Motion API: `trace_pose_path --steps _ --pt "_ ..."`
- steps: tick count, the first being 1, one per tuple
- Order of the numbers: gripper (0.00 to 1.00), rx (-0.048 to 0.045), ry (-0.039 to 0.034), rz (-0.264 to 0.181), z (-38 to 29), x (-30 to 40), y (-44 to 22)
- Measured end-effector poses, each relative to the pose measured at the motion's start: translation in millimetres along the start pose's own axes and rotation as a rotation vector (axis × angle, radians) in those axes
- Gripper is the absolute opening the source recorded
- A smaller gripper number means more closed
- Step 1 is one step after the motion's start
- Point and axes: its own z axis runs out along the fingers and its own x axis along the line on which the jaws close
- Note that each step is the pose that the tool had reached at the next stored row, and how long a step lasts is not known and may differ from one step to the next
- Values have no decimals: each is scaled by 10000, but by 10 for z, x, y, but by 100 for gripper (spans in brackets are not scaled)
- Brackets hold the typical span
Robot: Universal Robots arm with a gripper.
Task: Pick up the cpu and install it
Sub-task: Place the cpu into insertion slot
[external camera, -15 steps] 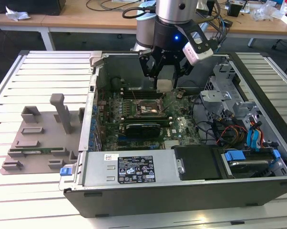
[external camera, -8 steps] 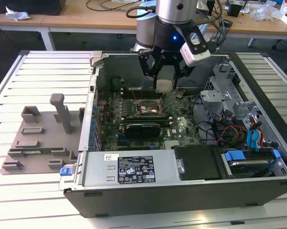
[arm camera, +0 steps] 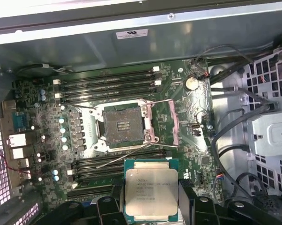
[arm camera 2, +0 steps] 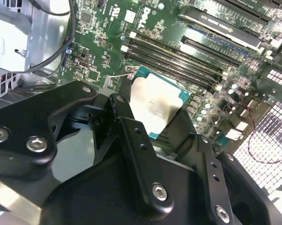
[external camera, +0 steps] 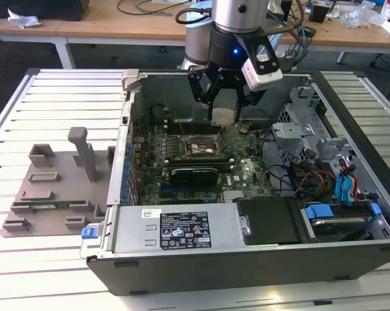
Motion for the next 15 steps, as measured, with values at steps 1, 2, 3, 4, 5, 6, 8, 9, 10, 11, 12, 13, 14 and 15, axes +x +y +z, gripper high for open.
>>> trace_pose_path --steps 1,2,3,4,5,6,8,9,10,11,12,13,14,15 --pt "55 2 1 86 0 0 0" --pt "55 3 1 180 0 0 0" --pt "55 6 2 260 0 0 0" --pt "55 8 2 348 1 0 0" --pt "55 9 3 421 1 0 0" --pt "55 11 5 499 1 0 0" --pt "55 15 5 650 1 0 0" --pt "55 17 6 739 1 0 0" --pt "55 19 6 810 1 0 0" --pt "55 20 7 865 1 0 0" --pt "55 22 8 932 1 0 0" --pt "55 24 9 1036 1 0 0" --pt "55 26 9 1115 1 0 0" --pt "55 29 9 1208 1 0 0"
